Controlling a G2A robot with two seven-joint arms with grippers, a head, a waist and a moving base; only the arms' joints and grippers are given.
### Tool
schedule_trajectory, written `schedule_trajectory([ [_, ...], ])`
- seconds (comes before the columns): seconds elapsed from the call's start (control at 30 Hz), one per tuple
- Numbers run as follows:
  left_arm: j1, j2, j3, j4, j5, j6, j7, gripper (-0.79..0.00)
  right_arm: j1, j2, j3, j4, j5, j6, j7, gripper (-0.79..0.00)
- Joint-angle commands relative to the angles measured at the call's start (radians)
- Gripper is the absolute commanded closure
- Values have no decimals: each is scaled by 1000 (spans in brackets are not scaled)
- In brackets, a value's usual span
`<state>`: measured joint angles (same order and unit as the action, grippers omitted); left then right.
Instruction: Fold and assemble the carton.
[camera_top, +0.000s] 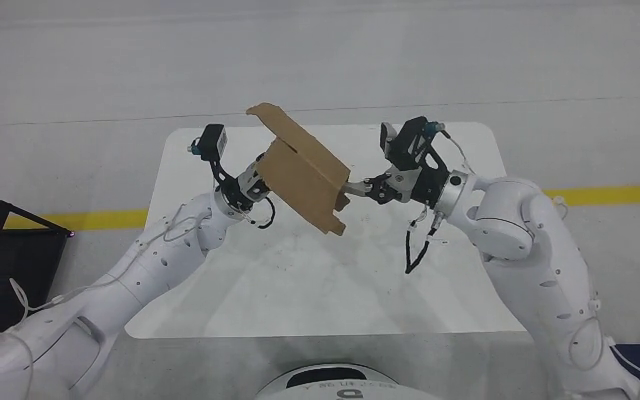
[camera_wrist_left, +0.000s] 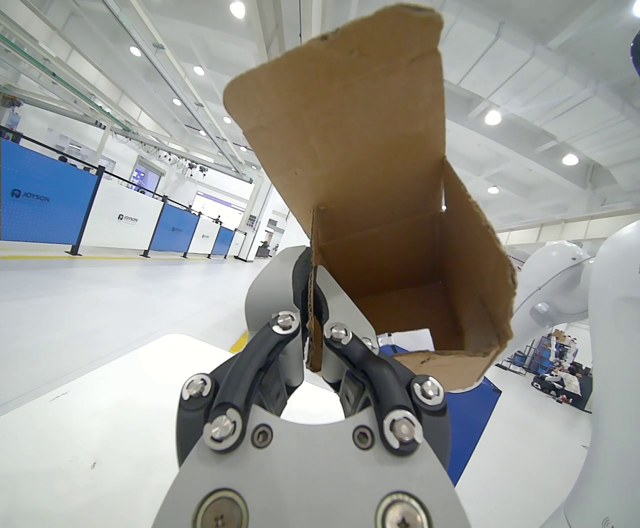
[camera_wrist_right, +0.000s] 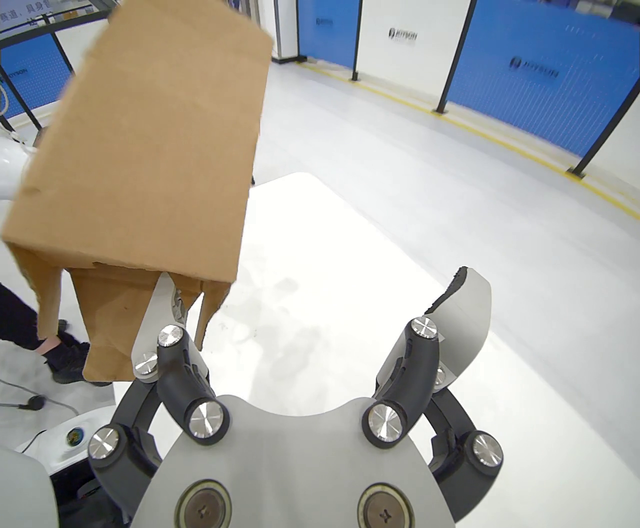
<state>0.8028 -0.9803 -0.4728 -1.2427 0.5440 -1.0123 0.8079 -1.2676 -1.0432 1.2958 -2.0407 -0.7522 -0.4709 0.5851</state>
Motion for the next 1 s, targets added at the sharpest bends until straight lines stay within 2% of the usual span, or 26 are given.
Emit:
schedule_trajectory([
  [0.0,0,0,-1,0,0,0,0,0,-1,0,1,-2,0,0,-1,-785],
  [0.17,14,-1,-7,-19,-23,4,-12,0,-1,0,1,-2,0,0,-1,-785],
  [0.3,53,-7,16,-60,-216,0,-104,0,-27,2,28,-17,-7,4,-43,-785],
  [0.4,50,-17,81,-86,-478,0,-281,0,-60,6,68,-32,-18,14,-62,-785],
  [0.53,13,-44,140,-42,-884,0,-566,0,-117,13,148,-53,-14,29,-93,-785],
  [0.6,-11,-62,149,11,-1032,0,-706,0,-154,16,199,-61,0,31,-120,-785],
  [0.77,-33,-109,140,101,-1323,0,-978,0,-222,20,266,-85,31,11,-159,-785],
  [0.97,-21,-158,80,175,-1607,0,-1251,0,-202,22,237,-80,23,-16,-119,-785],
])
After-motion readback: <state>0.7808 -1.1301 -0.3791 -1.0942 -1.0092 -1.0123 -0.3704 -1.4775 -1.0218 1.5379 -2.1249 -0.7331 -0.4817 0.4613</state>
